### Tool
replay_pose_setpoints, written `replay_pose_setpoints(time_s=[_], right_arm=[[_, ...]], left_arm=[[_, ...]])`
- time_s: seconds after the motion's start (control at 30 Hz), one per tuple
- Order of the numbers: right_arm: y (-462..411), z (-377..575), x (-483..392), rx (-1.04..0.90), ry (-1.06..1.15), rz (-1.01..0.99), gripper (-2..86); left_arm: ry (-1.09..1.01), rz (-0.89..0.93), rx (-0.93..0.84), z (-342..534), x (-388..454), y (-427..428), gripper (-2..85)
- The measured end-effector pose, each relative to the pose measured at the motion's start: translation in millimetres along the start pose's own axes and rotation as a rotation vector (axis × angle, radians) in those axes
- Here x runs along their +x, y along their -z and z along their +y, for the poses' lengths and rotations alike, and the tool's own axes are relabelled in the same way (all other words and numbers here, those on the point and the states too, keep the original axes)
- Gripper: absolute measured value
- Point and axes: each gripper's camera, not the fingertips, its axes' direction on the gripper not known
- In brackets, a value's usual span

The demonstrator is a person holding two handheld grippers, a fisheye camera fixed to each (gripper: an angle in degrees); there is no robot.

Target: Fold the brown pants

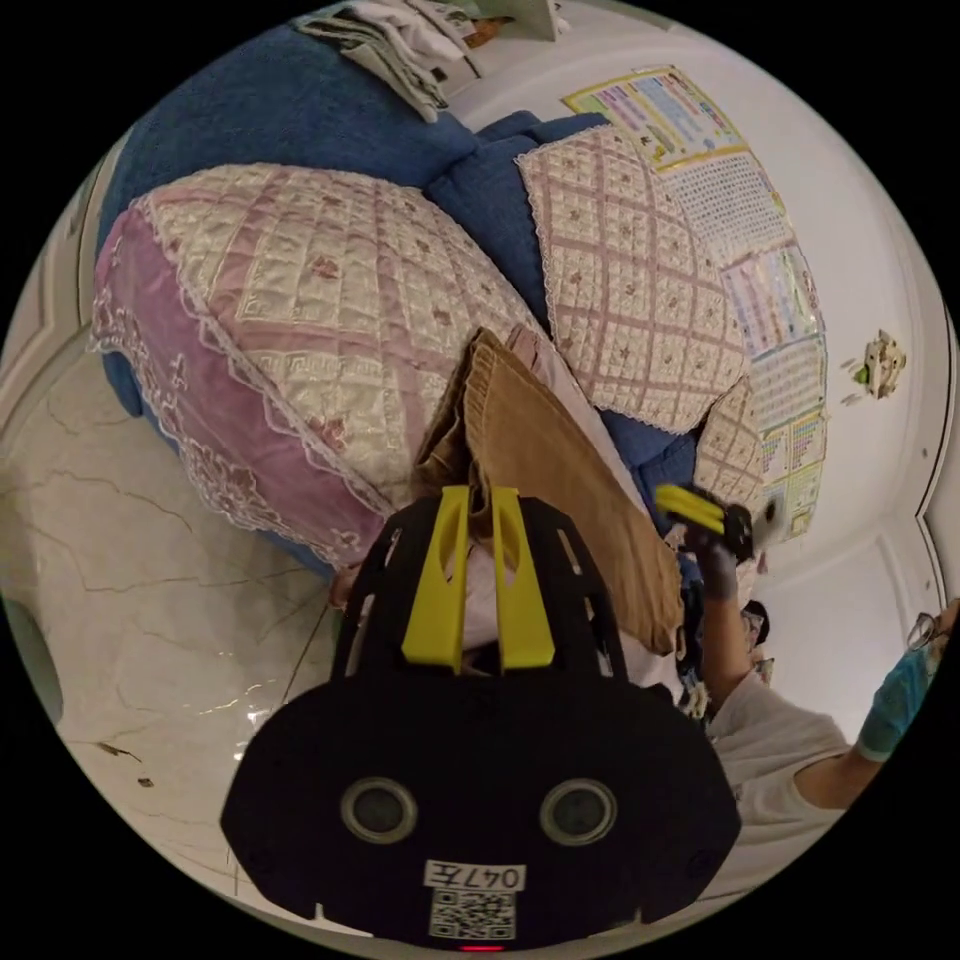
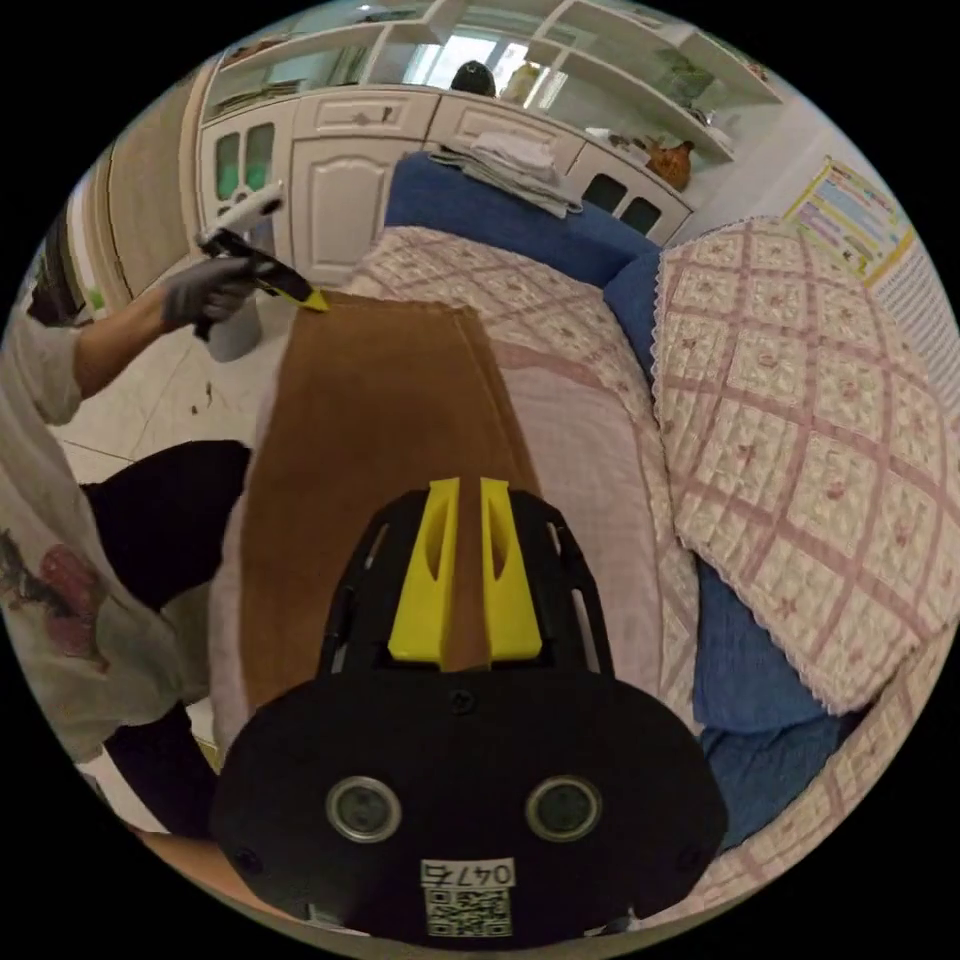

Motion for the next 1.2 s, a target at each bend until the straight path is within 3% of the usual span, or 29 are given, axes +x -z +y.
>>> replay_pose_setpoints(time_s=[0.17, 0.37, 0.67, 0.83, 1.03, 1.2], right_arm=[[-107, -35, 35, -0.102, 0.011, -0.117, 2.4], [-166, -47, 34, -0.141, 0.007, -0.222, 0.4], [-184, -61, 3, -0.058, 0.004, 0.000, -0.7], [-234, -65, -11, -0.121, -0.043, -0.014, -0.2], [-246, -68, -25, -0.118, -0.233, 0.080, 4.1], [-195, -78, -99, 0.166, -0.135, 0.000, 3.9]], left_arm=[[-0.105, -0.134, -0.009, 4, 46, 43, 4.1], [-0.213, -0.235, 0.014, 13, 105, 97, 0.4], [-0.350, -0.370, 0.058, 3, 189, 159, -0.9], [-0.260, -0.370, -0.037, -1, 163, 155, -0.8], [-0.121, -0.333, 0.003, -3, 133, 200, 2.0], [-0.091, -0.156, 0.137, 43, 140, 284, 4.9]])
